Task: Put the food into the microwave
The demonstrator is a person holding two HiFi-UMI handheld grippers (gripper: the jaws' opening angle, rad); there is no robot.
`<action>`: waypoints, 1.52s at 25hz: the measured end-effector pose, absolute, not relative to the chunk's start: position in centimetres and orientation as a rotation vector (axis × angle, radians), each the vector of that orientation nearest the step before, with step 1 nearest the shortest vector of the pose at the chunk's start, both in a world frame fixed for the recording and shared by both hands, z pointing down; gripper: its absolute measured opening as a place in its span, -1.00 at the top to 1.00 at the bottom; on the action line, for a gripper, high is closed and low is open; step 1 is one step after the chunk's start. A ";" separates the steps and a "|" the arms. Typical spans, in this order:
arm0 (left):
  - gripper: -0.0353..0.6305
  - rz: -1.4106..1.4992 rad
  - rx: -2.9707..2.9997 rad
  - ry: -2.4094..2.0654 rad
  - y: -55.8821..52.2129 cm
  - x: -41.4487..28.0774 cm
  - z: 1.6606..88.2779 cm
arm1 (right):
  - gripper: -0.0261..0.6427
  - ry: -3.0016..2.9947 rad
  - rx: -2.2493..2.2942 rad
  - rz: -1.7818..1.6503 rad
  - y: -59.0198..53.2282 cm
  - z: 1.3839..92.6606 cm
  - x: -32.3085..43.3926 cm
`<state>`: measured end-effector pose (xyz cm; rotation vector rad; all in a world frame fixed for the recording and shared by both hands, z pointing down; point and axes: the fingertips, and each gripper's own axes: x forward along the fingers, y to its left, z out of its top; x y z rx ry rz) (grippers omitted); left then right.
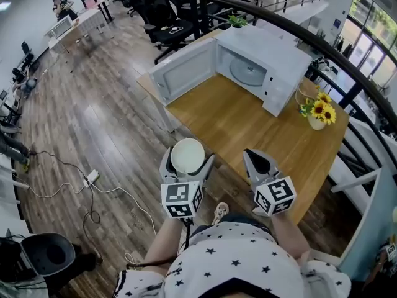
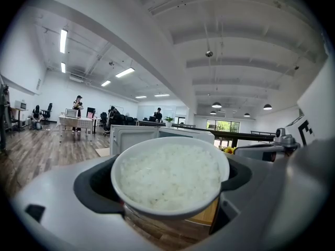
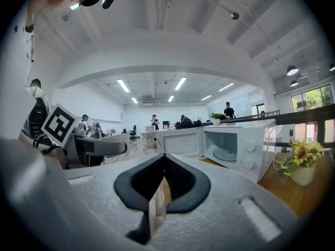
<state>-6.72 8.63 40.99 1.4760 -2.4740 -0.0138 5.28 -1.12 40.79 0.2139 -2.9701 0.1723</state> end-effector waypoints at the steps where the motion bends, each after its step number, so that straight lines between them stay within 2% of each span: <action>1: -0.72 -0.015 1.476 -2.474 8.0 -7.2 41.0 | 0.90 -2.970 0.210 0.171 -1.6 40.8 4.8; 11: -0.72 -0.018 1.478 -2.467 3.2 -10.8 41.1 | 0.90 -2.962 0.207 0.177 -6.1 41.3 1.6; 29: -0.72 0.015 1.560 -2.401 -2.4 -11.8 42.2 | 0.90 -2.937 0.295 0.203 -10.2 42.8 1.2; 38: -0.72 0.015 1.646 -2.352 -7.1 -15.6 42.4 | 0.91 -2.935 0.424 0.181 -14.3 42.8 -1.7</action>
